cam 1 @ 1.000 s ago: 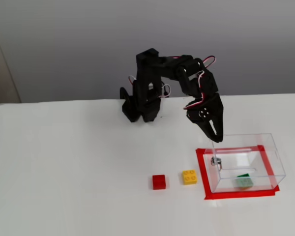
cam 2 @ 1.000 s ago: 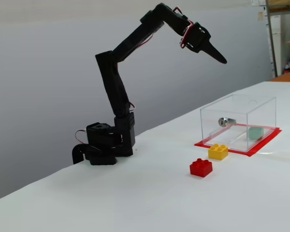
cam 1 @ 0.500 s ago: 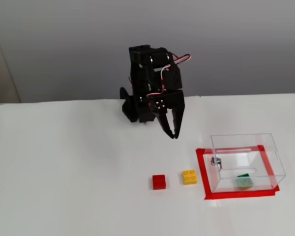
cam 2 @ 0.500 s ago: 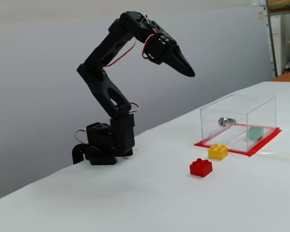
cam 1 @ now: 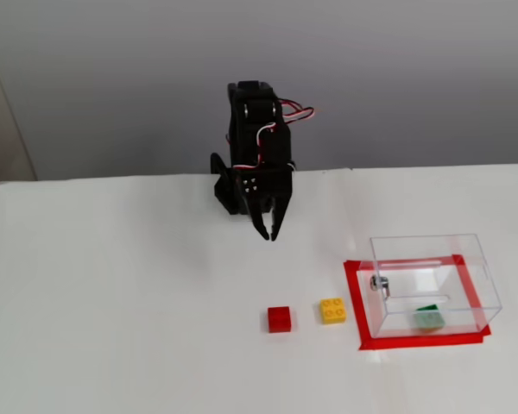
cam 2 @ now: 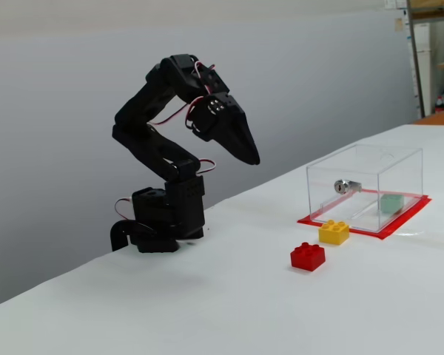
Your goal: Pick the green lego brick and place it into the transparent box
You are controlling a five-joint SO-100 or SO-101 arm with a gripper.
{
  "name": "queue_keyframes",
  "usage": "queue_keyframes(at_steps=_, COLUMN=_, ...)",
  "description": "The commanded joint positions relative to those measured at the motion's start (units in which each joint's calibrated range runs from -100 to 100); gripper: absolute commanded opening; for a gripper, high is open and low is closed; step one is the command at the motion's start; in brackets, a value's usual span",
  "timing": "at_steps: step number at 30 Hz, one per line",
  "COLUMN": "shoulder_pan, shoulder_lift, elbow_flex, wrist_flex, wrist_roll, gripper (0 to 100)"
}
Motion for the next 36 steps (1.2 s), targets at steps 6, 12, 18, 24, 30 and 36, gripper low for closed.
queue_keyframes(at_steps=6, shoulder_pan=5.0, shoulder_lift=-12.2, elbow_flex=18.0, wrist_flex=-9.9, wrist_roll=0.4, gripper=2)
queue_keyframes(at_steps=12, shoulder_pan=4.7, shoulder_lift=-21.8, elbow_flex=28.5, wrist_flex=-15.4, wrist_roll=0.4, gripper=2)
queue_keyframes(at_steps=18, shoulder_pan=4.8, shoulder_lift=-32.1, elbow_flex=39.4, wrist_flex=-19.5, wrist_roll=0.1, gripper=2)
queue_keyframes(at_steps=24, shoulder_pan=4.4, shoulder_lift=-38.1, elbow_flex=46.8, wrist_flex=-22.0, wrist_roll=0.0, gripper=2)
queue_keyframes(at_steps=30, shoulder_pan=4.4, shoulder_lift=-38.1, elbow_flex=52.0, wrist_flex=-24.3, wrist_roll=0.0, gripper=2)
queue_keyframes(at_steps=36, shoulder_pan=4.4, shoulder_lift=-38.1, elbow_flex=58.6, wrist_flex=-23.3, wrist_roll=-0.3, gripper=2)
